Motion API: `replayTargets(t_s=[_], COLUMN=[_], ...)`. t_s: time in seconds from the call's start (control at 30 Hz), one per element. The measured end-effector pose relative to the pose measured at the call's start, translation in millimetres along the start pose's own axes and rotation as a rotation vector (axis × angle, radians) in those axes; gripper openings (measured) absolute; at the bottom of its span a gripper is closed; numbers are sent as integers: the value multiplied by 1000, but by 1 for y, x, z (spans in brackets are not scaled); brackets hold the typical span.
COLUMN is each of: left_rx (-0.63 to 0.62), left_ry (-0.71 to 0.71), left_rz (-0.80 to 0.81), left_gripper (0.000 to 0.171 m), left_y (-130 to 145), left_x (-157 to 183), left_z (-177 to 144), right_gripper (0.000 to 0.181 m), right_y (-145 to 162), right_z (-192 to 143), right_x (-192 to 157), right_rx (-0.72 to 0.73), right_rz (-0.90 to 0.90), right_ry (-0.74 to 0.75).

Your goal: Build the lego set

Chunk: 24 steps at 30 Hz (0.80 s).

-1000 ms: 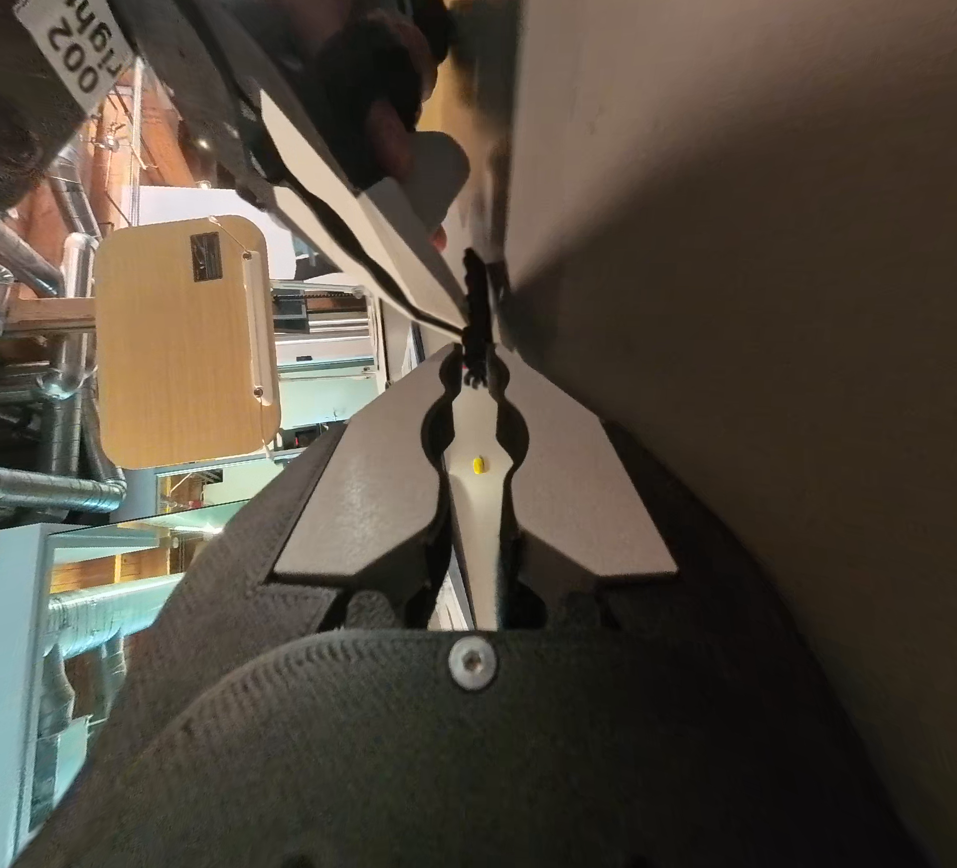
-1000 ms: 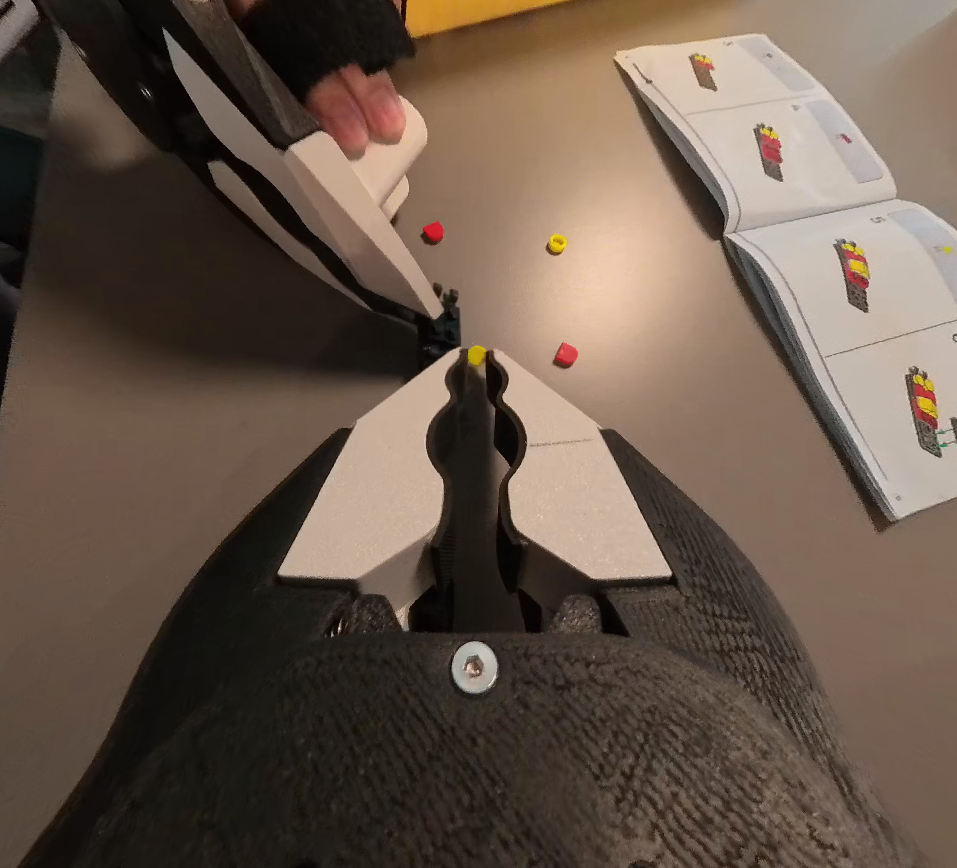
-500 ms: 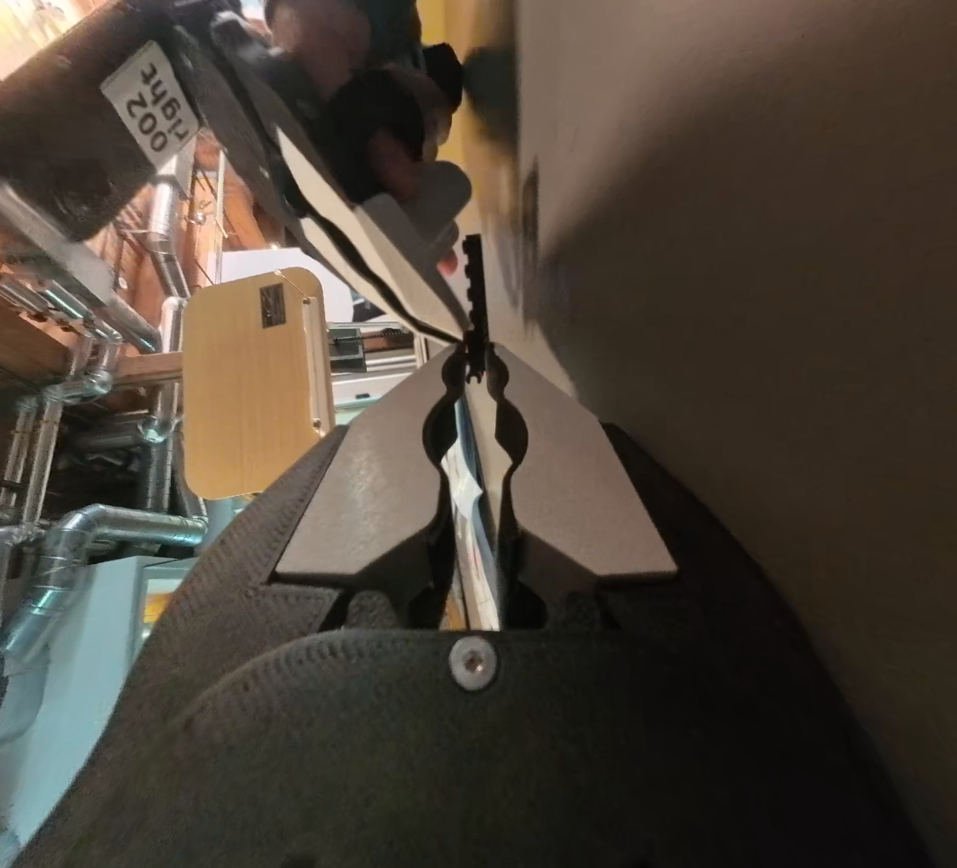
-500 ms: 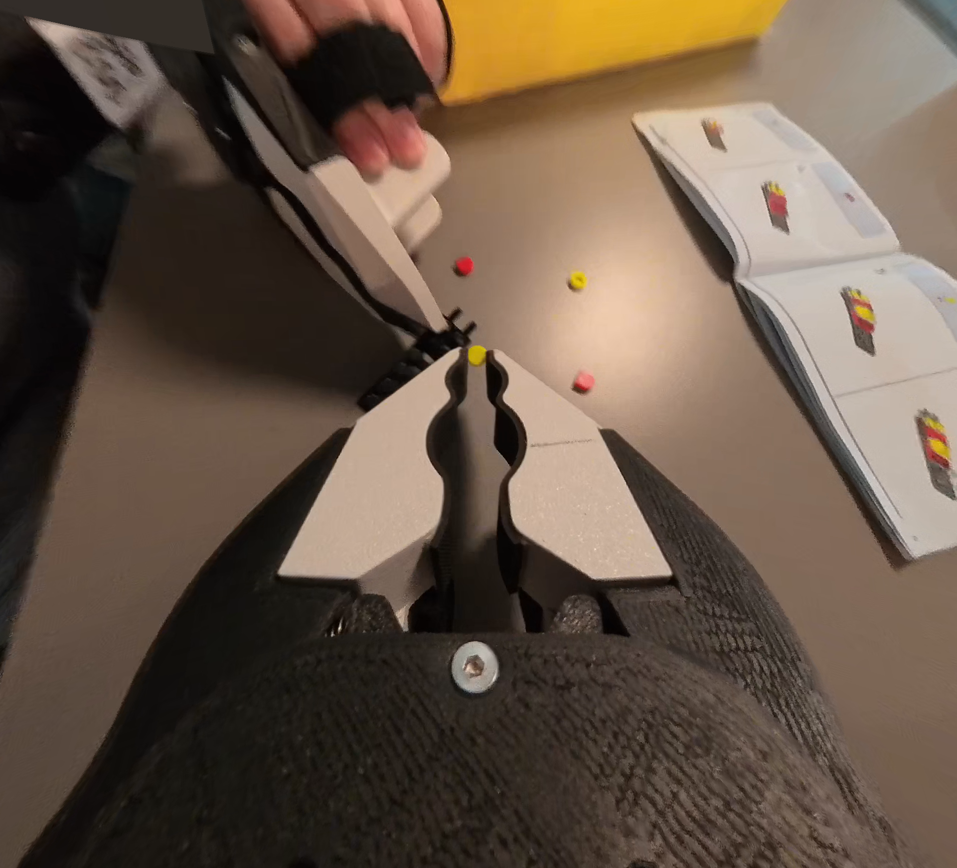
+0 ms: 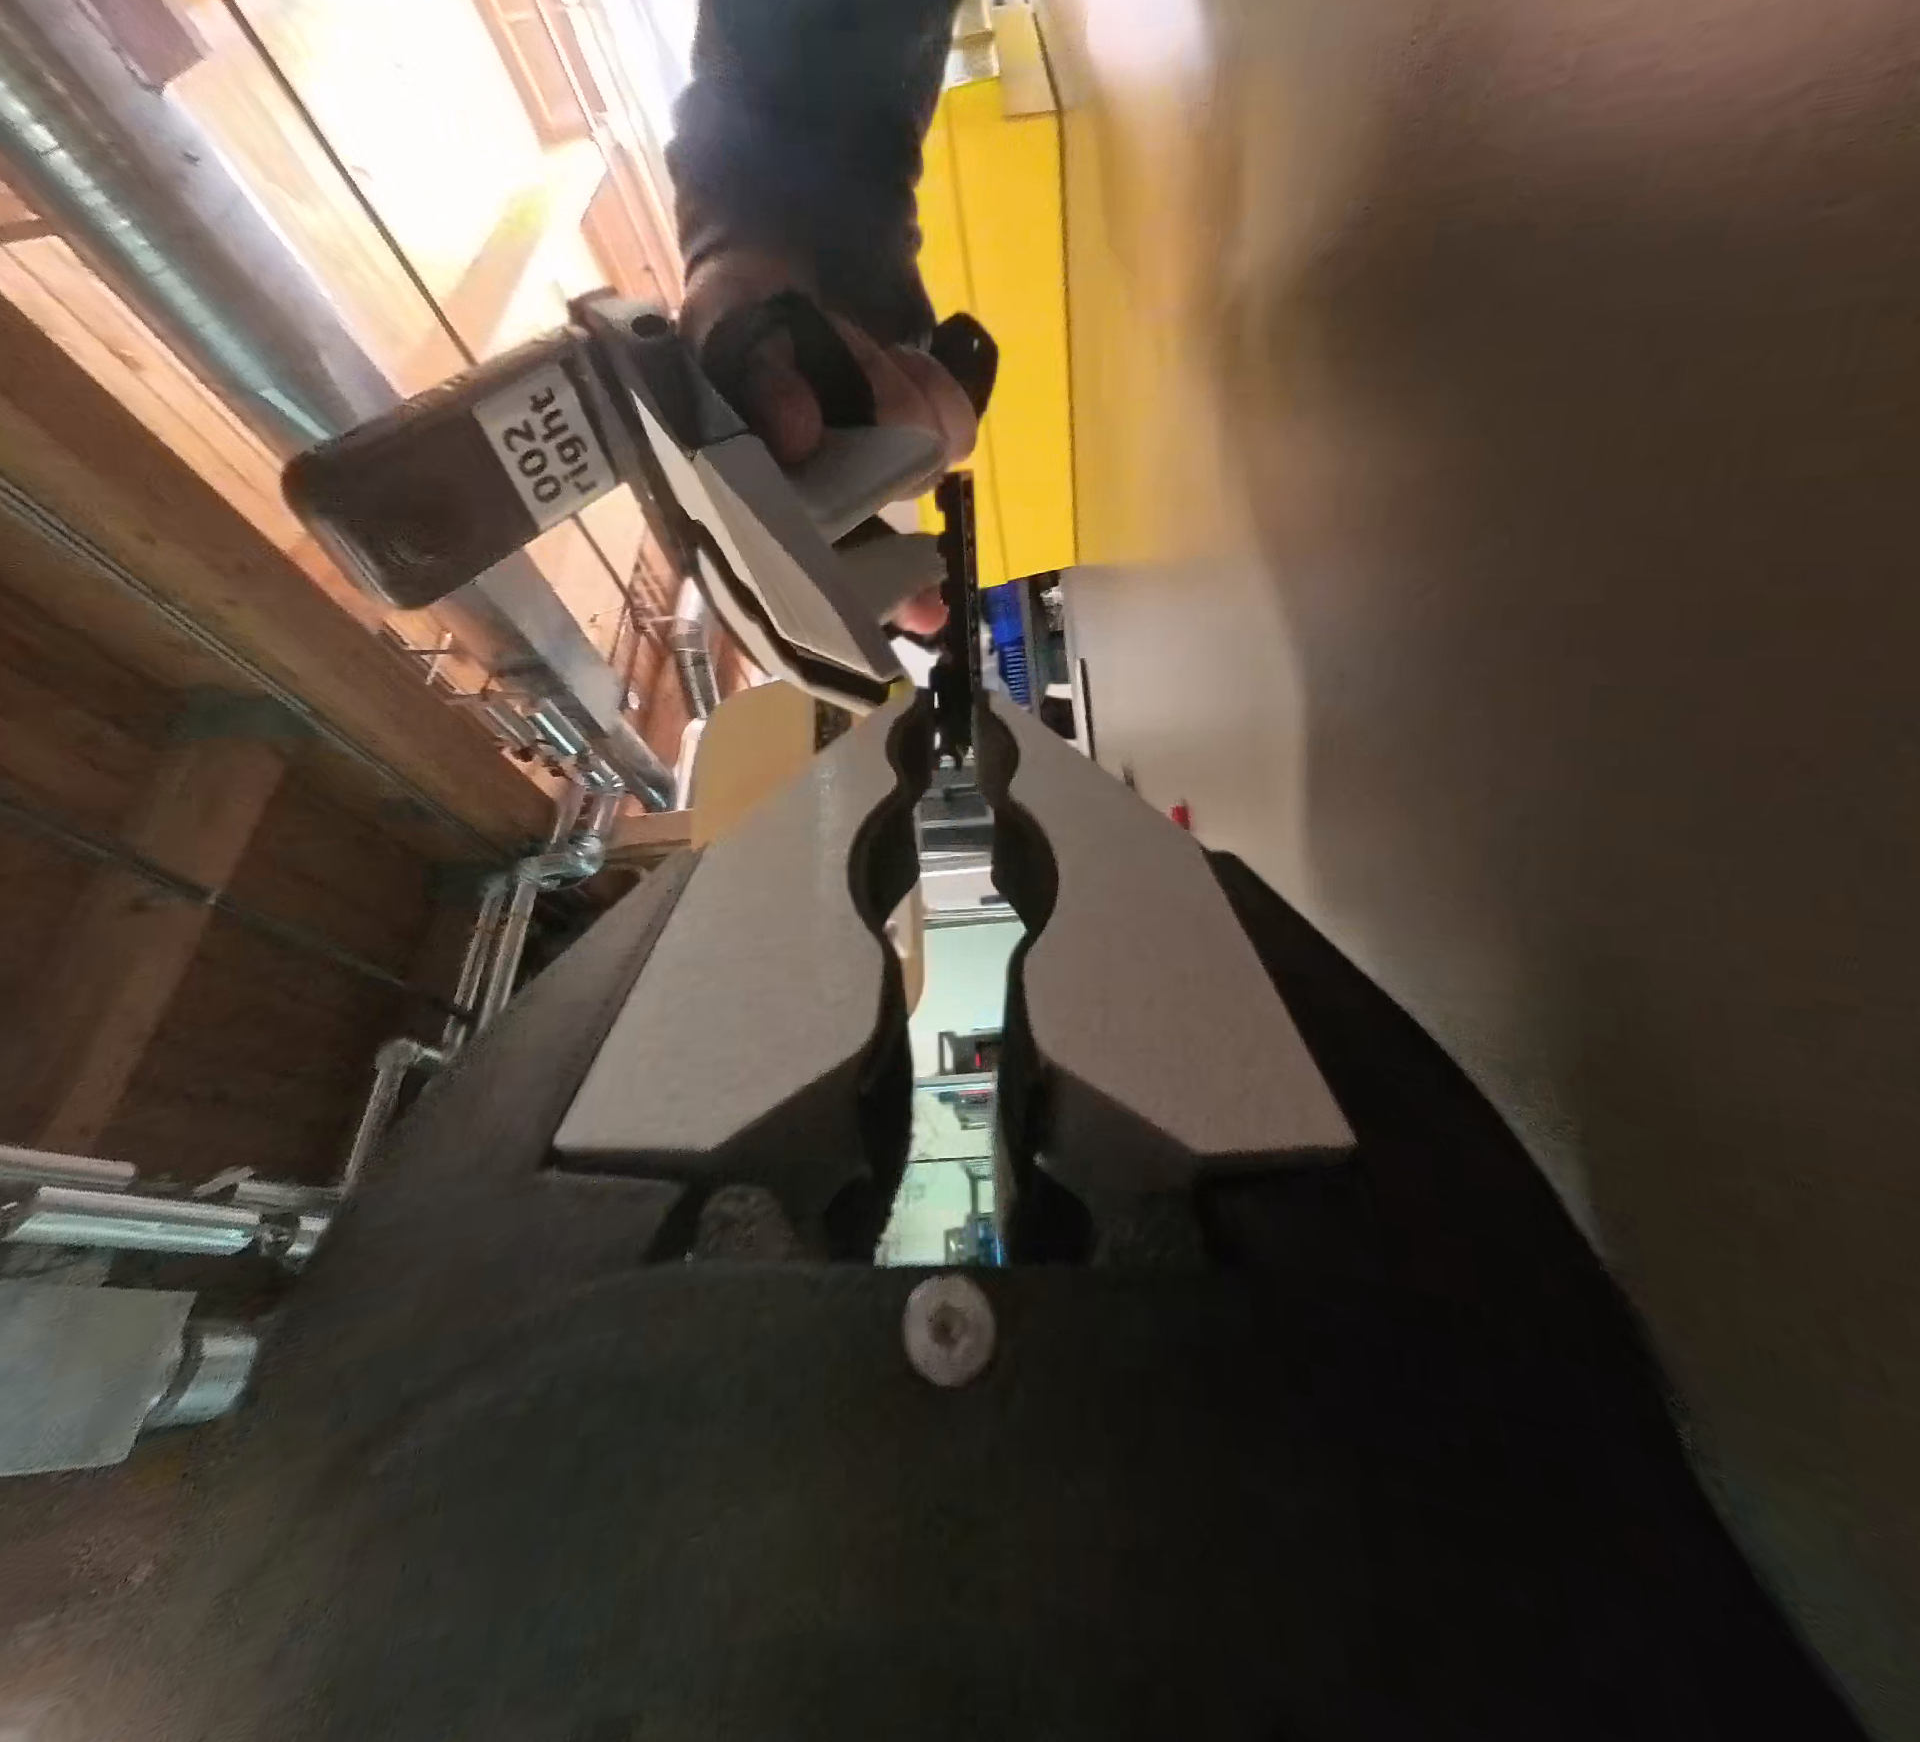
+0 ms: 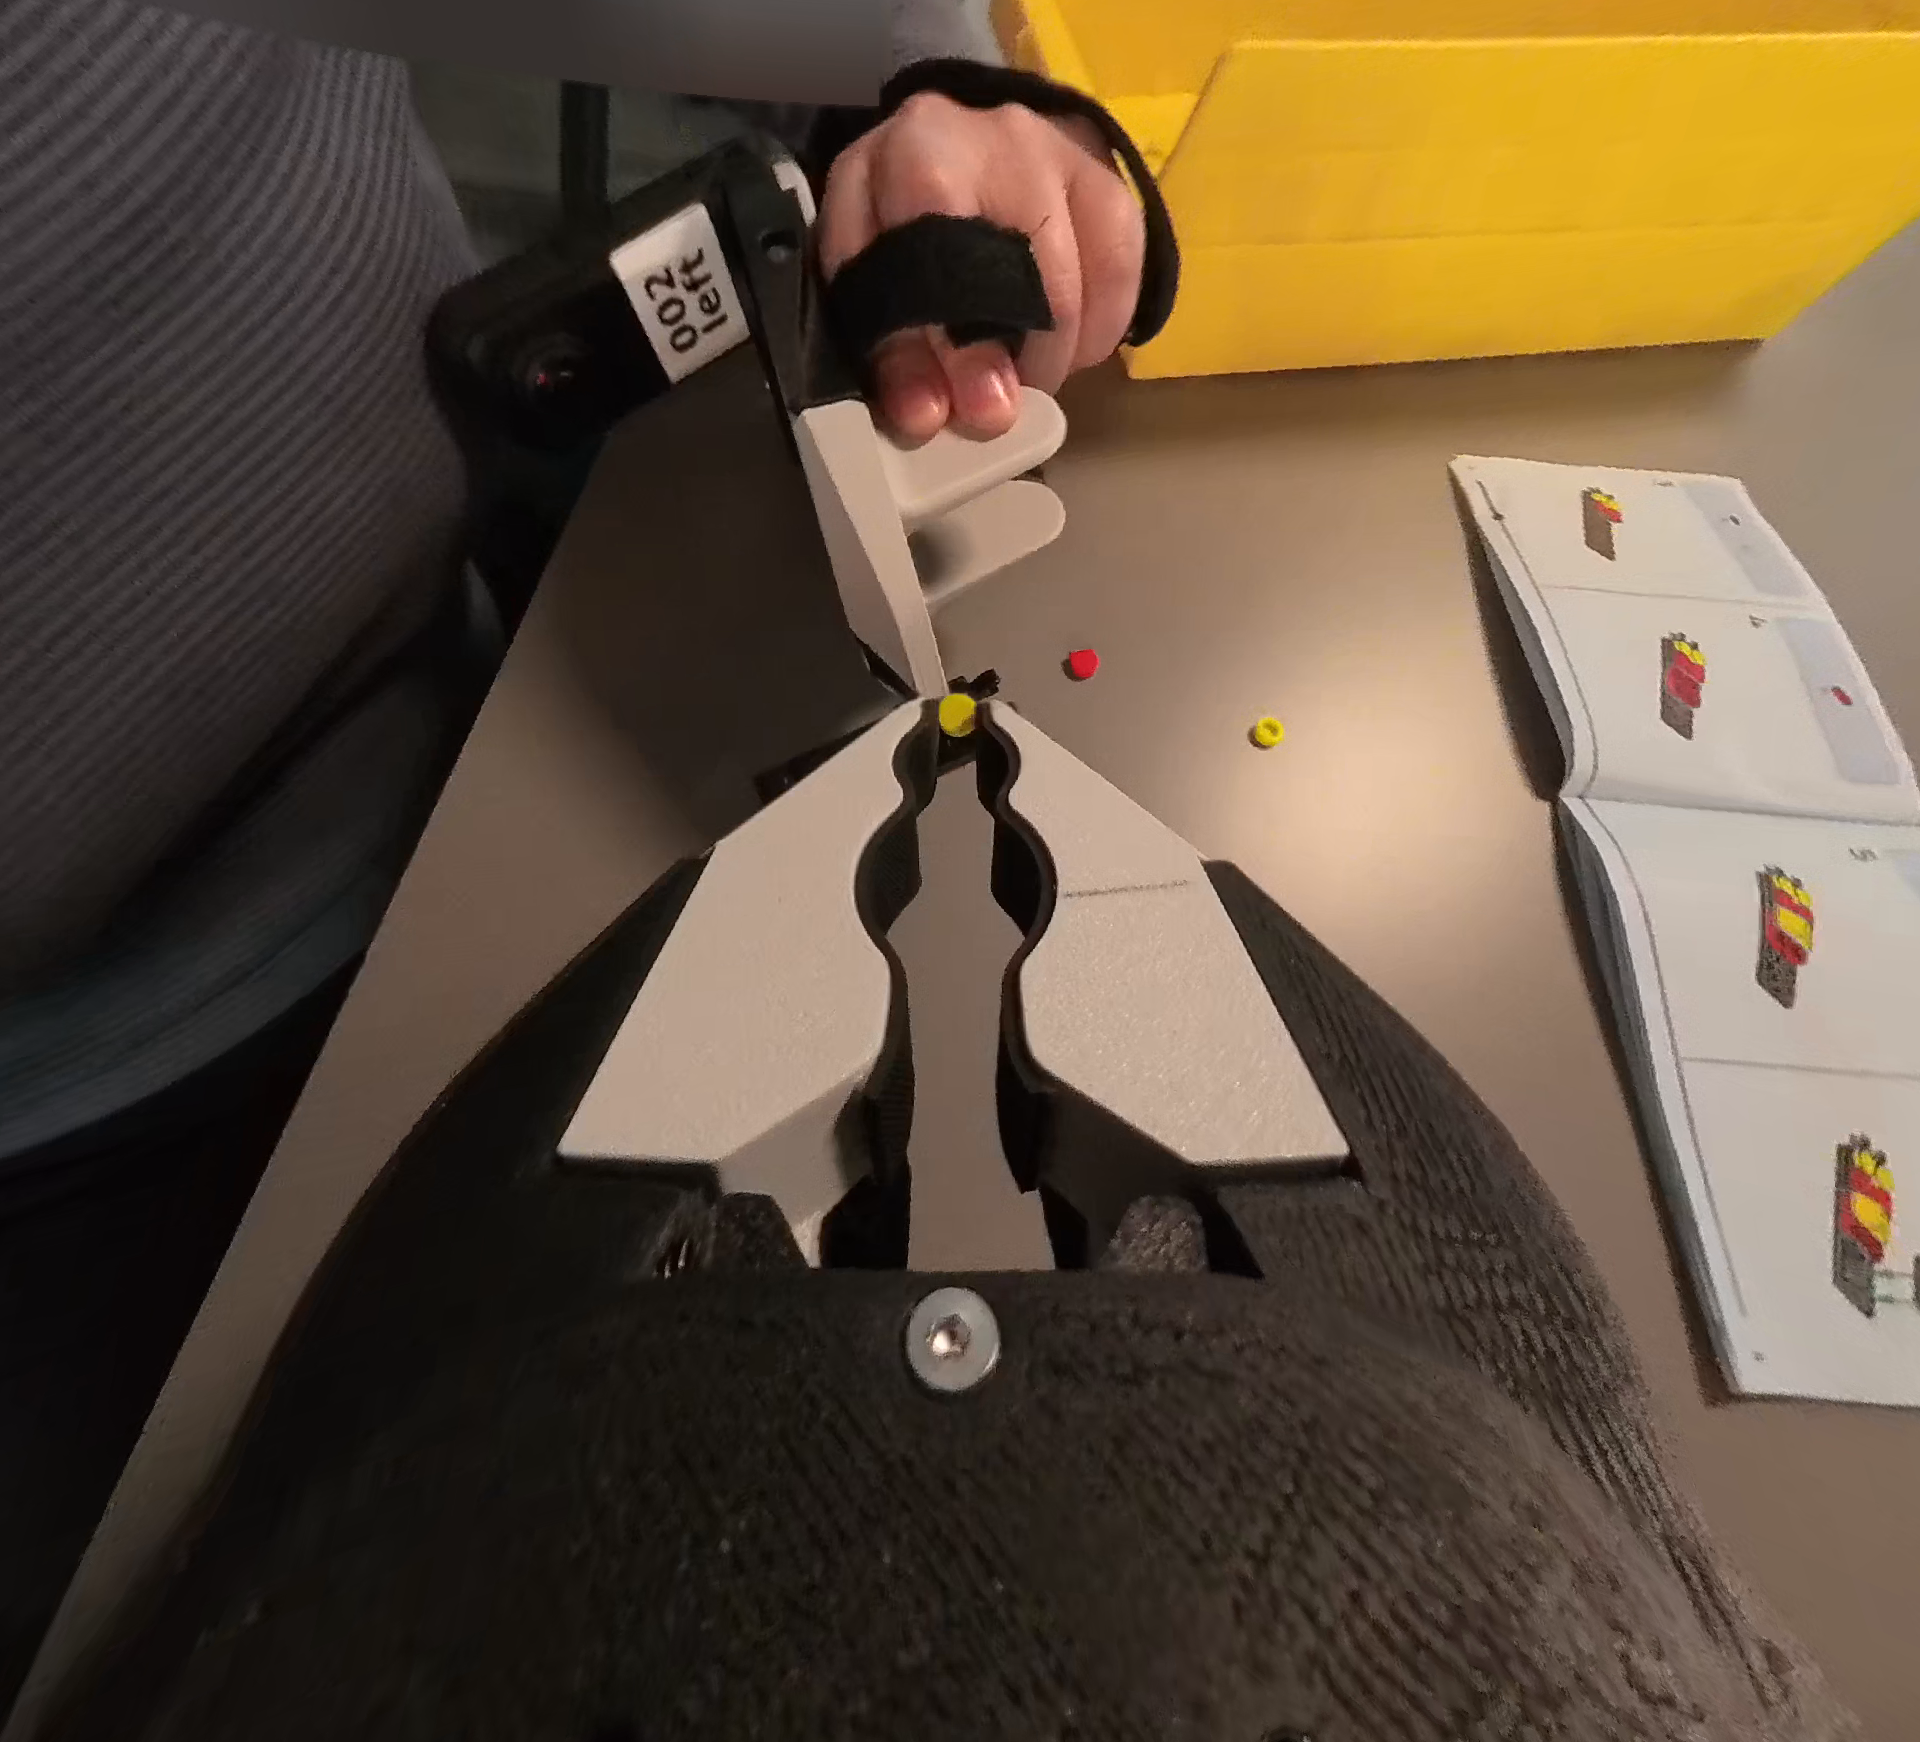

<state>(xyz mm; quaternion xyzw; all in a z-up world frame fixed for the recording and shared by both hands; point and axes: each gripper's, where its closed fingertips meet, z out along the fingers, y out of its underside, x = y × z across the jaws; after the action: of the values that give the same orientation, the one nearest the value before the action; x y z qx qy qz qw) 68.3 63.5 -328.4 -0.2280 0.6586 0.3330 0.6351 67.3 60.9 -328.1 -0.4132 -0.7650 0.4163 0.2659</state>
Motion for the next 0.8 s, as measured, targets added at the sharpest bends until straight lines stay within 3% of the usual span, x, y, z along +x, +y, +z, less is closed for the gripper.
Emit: replayTargets(t_s=[0.13,0.8], left_rx=[-3,-12], left_ry=[-30,-41], left_rz=[1,4], left_gripper=[6,6], left_y=[-1,-6], left_x=[-4,2], left_z=[-1,2], right_gripper=[5,8], right_y=[0,-2], right_z=[3,2], right_x=[3,3], right_rx=[-57,-56], right_rz=[-38,-66], right_ry=[-5,-13])
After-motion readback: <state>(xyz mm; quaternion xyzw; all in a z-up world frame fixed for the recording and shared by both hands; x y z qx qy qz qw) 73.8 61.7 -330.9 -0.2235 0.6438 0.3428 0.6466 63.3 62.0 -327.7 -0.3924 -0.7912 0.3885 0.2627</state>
